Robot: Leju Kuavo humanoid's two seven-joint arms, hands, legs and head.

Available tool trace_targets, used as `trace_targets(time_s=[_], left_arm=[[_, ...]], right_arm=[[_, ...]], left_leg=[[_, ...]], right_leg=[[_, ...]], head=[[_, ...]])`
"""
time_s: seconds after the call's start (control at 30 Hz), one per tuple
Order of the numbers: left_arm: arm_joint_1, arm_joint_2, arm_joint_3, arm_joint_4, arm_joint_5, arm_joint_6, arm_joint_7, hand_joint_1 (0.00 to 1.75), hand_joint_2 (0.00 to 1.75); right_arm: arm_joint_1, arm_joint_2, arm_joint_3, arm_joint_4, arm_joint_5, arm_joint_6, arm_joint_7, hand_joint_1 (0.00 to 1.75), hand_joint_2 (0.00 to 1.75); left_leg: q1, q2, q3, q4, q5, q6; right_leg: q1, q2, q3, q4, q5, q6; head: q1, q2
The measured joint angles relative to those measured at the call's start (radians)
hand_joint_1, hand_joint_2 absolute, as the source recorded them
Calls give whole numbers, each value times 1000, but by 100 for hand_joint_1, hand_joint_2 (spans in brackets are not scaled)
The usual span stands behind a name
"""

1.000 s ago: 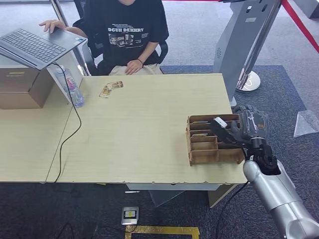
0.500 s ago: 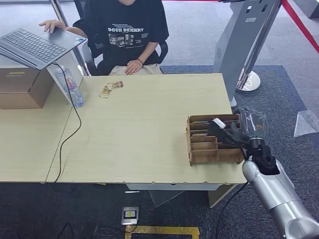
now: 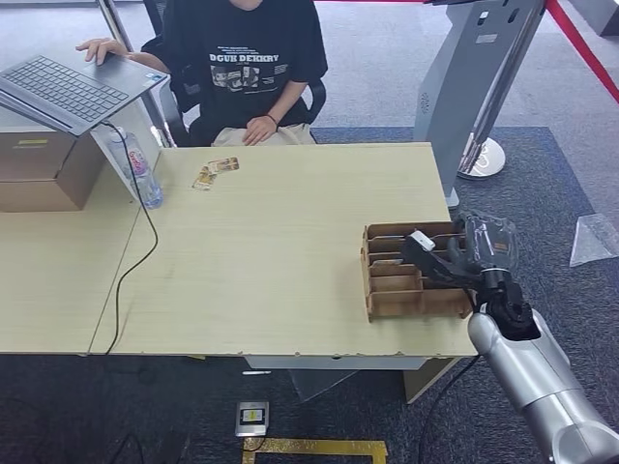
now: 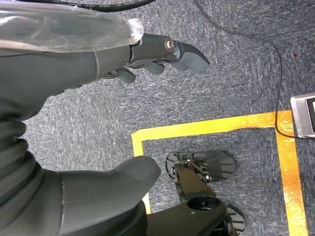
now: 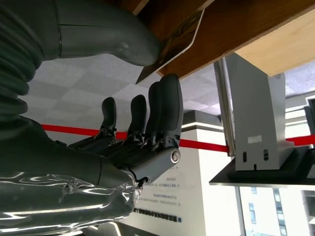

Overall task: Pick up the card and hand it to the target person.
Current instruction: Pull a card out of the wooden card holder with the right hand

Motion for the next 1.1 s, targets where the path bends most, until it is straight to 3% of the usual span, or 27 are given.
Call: trace_targets(time_s=[0.47,0.67,0.83,1.1], left_arm=[[10,13,0,0,4,-31,-43,0,175],[14,19,0,0,7,-31,-44,0,175],[15,20,0,0,8,-31,-47,0,175],[16,22,0,0,11,-31,-50,0,175]], right_arm=[[0,0,6,0,10,15,9,112,175],[0,0,11,0,12,18,9,131,175],[0,0,13,0,12,18,8,159,175],[-3,0,14,0,12,16,6,171,175]], left_leg=[[0,0,0,0,0,0],[0,0,0,0,0,0],[0,0,0,0,0,0],[0,0,0,0,0,0]], right_leg=[[0,0,0,0,0,0],[0,0,0,0,0,0],[0,0,0,0,0,0],[0,0,0,0,0,0]], head=[[0,0],[0,0],[0,0],[0,0]])
